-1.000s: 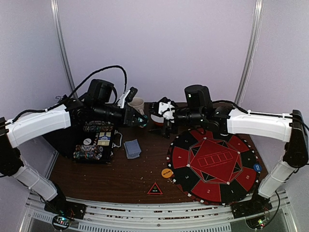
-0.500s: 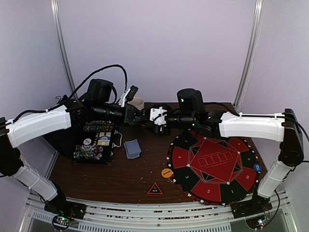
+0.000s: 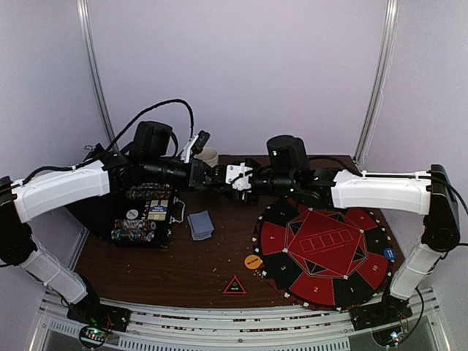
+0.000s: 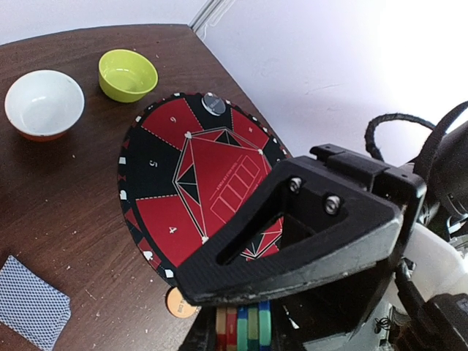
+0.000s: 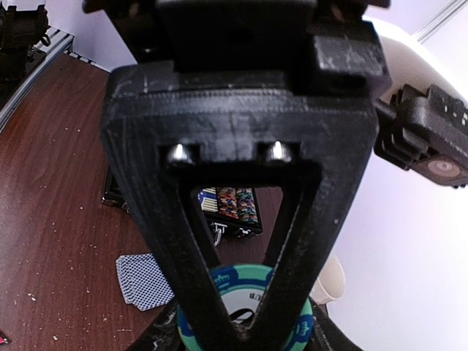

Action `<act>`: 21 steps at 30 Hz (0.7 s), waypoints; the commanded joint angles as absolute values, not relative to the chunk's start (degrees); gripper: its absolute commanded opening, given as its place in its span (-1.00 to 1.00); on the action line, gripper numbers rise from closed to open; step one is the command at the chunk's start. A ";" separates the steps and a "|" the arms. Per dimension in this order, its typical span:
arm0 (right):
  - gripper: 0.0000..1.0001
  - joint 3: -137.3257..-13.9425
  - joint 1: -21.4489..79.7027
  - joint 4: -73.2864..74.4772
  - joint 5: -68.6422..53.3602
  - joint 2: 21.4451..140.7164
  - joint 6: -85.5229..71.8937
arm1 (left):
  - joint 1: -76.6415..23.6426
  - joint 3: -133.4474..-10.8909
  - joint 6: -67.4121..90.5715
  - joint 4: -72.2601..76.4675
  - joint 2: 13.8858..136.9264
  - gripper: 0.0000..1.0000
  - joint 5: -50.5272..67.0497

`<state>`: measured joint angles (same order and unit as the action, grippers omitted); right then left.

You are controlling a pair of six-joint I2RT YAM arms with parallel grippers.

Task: Distribute texas hold em gaming equipment
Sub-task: Pass from the left arm to the right

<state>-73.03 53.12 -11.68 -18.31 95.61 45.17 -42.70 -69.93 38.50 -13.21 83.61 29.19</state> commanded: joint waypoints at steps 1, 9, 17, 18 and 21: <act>0.00 -74.65 54.04 -15.43 -16.54 95.09 44.31 | -42.65 -69.26 38.77 -10.28 84.55 -0.94 30.32; -0.11 -74.76 54.45 -15.03 -16.83 95.20 44.49 | -42.67 -69.26 38.67 -10.45 84.90 -0.94 30.66; -0.25 -74.73 54.46 -12.38 -14.18 95.27 44.98 | -42.65 -68.91 38.44 -10.20 84.46 -0.95 30.86; -0.13 -74.56 54.41 -12.23 -13.22 95.27 45.33 | -42.63 -68.91 38.41 -10.17 84.46 -0.95 30.93; -0.02 -73.69 54.41 -12.35 -11.83 94.81 46.77 | -42.63 -68.92 38.17 -10.19 84.46 -0.94 31.00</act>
<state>-73.03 54.46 -12.12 -15.81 95.59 44.86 -42.70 -69.25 38.24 -12.73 84.64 29.76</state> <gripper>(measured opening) 0.483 0.148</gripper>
